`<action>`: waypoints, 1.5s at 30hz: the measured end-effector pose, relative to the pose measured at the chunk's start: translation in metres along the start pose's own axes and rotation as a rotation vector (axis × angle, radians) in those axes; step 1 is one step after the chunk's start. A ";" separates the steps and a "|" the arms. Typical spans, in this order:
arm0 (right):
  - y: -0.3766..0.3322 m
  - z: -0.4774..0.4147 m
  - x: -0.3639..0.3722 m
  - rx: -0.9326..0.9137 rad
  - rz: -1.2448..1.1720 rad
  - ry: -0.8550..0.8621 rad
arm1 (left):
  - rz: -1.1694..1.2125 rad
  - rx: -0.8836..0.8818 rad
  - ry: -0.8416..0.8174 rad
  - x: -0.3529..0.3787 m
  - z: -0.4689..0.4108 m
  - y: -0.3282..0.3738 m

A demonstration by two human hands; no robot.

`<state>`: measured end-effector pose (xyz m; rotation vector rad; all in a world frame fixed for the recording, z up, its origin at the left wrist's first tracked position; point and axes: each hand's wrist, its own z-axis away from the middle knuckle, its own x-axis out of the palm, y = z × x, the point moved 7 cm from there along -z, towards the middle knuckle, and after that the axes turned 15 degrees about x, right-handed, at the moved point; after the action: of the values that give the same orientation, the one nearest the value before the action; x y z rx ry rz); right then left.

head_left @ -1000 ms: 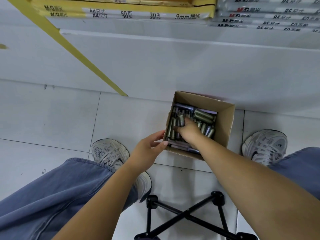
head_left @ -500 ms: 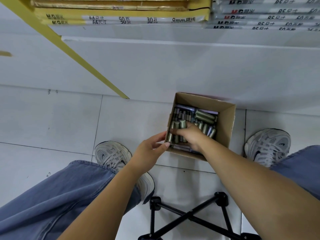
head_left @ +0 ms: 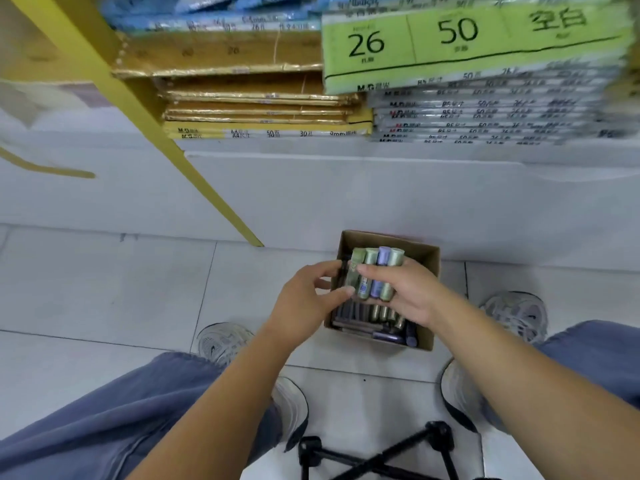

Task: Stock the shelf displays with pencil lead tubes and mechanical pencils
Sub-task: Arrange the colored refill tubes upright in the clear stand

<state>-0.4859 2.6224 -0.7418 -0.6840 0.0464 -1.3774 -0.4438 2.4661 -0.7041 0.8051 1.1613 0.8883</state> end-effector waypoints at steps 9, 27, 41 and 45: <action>-0.063 0.133 0.069 -0.253 0.113 -0.229 | 0.200 0.293 -0.126 -0.028 0.011 0.133; -0.206 0.278 0.120 -0.719 0.909 0.158 | 0.335 0.529 0.091 -0.131 0.012 0.298; -0.233 0.287 0.128 -0.859 0.883 0.280 | 0.443 0.586 0.299 -0.169 -0.001 0.307; -0.231 0.286 0.124 -0.778 0.839 0.259 | 0.497 0.575 0.325 -0.175 0.002 0.306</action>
<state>-0.5433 2.6215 -0.3582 -0.9624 1.0050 -0.5823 -0.5191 2.4413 -0.3610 1.5037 1.5684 1.1348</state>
